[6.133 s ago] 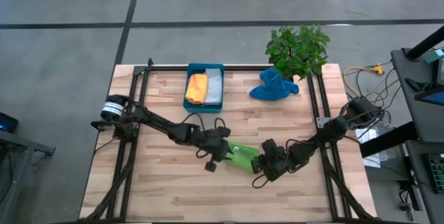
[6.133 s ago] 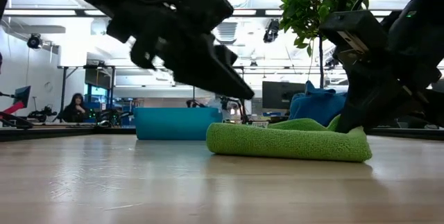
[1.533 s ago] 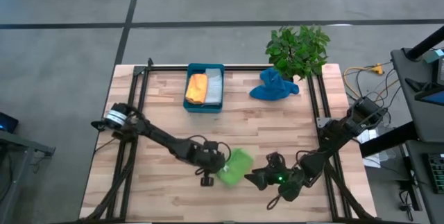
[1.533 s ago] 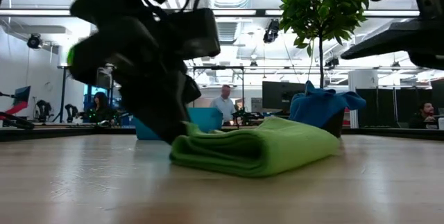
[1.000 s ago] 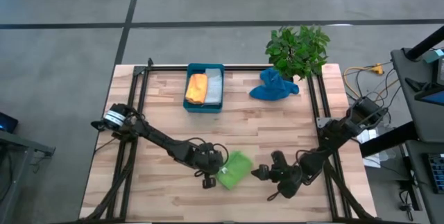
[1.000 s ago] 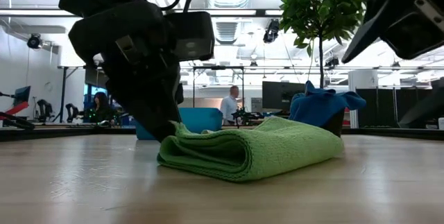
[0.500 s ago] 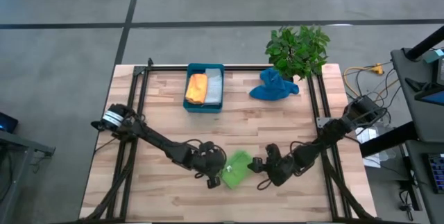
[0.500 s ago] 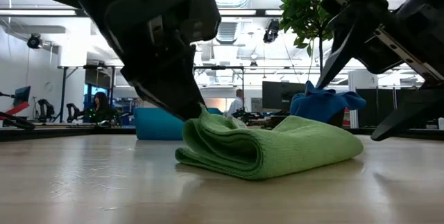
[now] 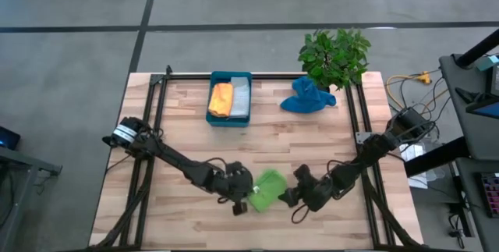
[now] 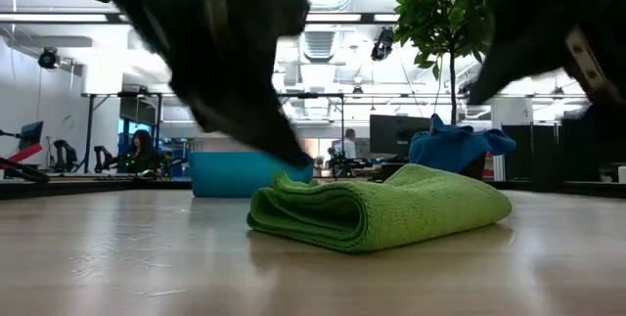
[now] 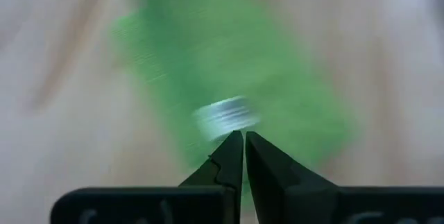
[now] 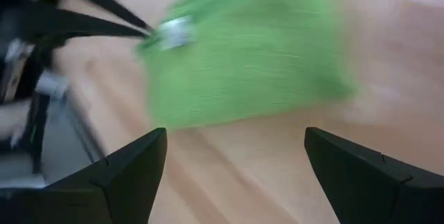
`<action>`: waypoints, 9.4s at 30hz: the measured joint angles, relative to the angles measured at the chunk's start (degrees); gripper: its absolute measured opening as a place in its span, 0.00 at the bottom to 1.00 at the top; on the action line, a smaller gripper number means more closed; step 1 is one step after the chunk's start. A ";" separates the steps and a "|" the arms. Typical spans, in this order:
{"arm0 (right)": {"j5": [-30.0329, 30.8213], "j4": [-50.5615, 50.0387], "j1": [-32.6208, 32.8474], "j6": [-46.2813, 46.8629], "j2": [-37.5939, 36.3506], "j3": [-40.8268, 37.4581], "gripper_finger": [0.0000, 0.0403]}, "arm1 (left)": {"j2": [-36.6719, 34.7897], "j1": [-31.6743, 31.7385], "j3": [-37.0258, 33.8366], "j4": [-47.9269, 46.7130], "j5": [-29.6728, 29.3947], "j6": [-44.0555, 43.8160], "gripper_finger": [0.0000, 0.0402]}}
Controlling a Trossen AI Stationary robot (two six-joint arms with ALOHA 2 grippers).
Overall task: Fold microfiber towels
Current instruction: Put the green microfiber cloth into the blue bin
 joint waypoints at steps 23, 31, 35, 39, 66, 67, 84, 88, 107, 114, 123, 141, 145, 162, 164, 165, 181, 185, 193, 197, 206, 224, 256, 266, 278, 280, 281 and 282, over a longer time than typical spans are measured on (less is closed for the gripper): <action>-1.93 5.04 0.86 11.21 0.04 -2.56 0.83 | 8.29 1.65 -0.32 9.65 10.68 1.17 0.01; 1.49 5.76 1.78 19.74 2.23 -5.00 0.83 | 9.97 1.67 -0.24 9.62 12.17 -0.32 0.01; 2.66 7.82 1.79 21.11 5.31 -4.49 0.83 | 10.01 1.86 -0.28 9.64 12.55 -0.33 0.01; 4.12 12.22 1.47 21.19 7.81 -4.29 0.83 | 10.08 1.86 -0.31 9.71 12.57 -0.36 0.01; 3.32 14.22 -3.97 16.77 9.02 -3.40 0.81 | 10.16 2.66 -0.52 12.34 12.84 -0.43 0.01; 3.35 14.08 -4.10 15.73 9.06 -3.03 0.81 | 10.16 2.78 -0.53 12.62 12.84 -0.43 0.01; 4.85 14.19 -4.83 10.98 11.88 0.27 0.81 | 10.23 3.89 -0.26 14.67 12.93 -16.33 0.01; 4.76 14.18 -4.25 12.11 11.87 0.27 0.81 | 10.23 3.92 -0.26 14.67 12.76 -24.41 0.01; 10.39 8.76 1.56 24.99 11.89 1.32 0.81 | 10.40 3.92 -0.35 18.72 9.33 -32.12 0.01; 9.81 8.54 -0.87 22.02 11.98 2.28 0.81 | 10.49 3.98 0.09 19.69 9.02 -32.03 0.01; 10.34 8.35 -1.17 20.94 12.02 2.69 0.81 | 10.54 4.03 1.50 21.07 9.43 -31.80 0.01; 10.96 8.37 -1.22 18.54 12.02 2.80 0.81 | 10.18 3.90 1.11 17.57 7.15 -30.78 0.01; 11.20 8.34 -0.90 18.56 12.02 2.80 0.81 | 9.06 3.98 1.07 16.79 3.87 -29.82 0.00; 12.55 3.34 -0.11 24.27 11.86 2.96 0.81 | 5.24 4.16 1.14 1.93 -7.91 -22.51 0.00; 13.16 3.12 -0.18 24.64 11.87 2.89 0.81 | 6.14 4.26 1.15 1.82 -8.24 -22.12 0.00; 13.30 3.04 -0.29 24.62 11.87 2.89 0.81 | 6.39 4.38 1.25 1.94 -8.52 -22.13 0.00; 12.55 2.07 -2.56 23.43 11.87 2.80 0.81 | 9.74 9.55 1.73 3.24 -0.31 -13.67 0.00; 11.92 2.02 -3.64 21.53 11.82 2.80 0.81 | 11.14 9.65 1.60 7.95 1.91 -13.32 0.00; 11.40 2.31 -4.20 19.58 11.80 2.76 0.81 | 11.81 9.82 2.25 11.32 6.27 -10.68 0.00; 11.55 3.34 -4.20 16.94 11.86 2.64 0.81 | 11.87 9.95 2.21 12.29 8.81 -10.65 0.00; 11.59 4.20 -4.22 13.73 11.96 3.09 0.77 | 11.89 10.06 2.10 12.09 9.47 -10.66 0.00; 10.89 7.35 -4.07 1.16 12.14 3.07 0.17 | 7.59 11.58 1.01 9.62 11.31 -5.34 0.00; 9.91 -28.11 -3.34 -48.88 8.40 27.76 0.03 | -20.15 13.48 -11.39 10.18 14.38 -1.83 0.48; 11.26 -36.25 -1.18 -57.59 12.39 35.84 0.03 | -26.27 16.15 -12.90 11.67 19.61 0.08 0.48; 10.29 -35.29 1.83 -65.04 14.95 38.36 0.03 | -22.53 17.18 -10.70 11.03 32.06 7.33 0.71; 10.27 -35.39 2.27 -69.14 16.00 39.55 0.03 | -20.57 18.31 -9.81 11.84 33.62 7.03 0.75; 10.27 -35.50 2.44 -71.00 16.74 40.30 0.03 | -19.67 18.99 -9.53 11.64 35.11 5.98 0.77; 10.25 -35.65 2.59 -72.51 17.37 41.06 0.03 | -18.56 19.79 -8.93 11.67 37.18 4.66 0.79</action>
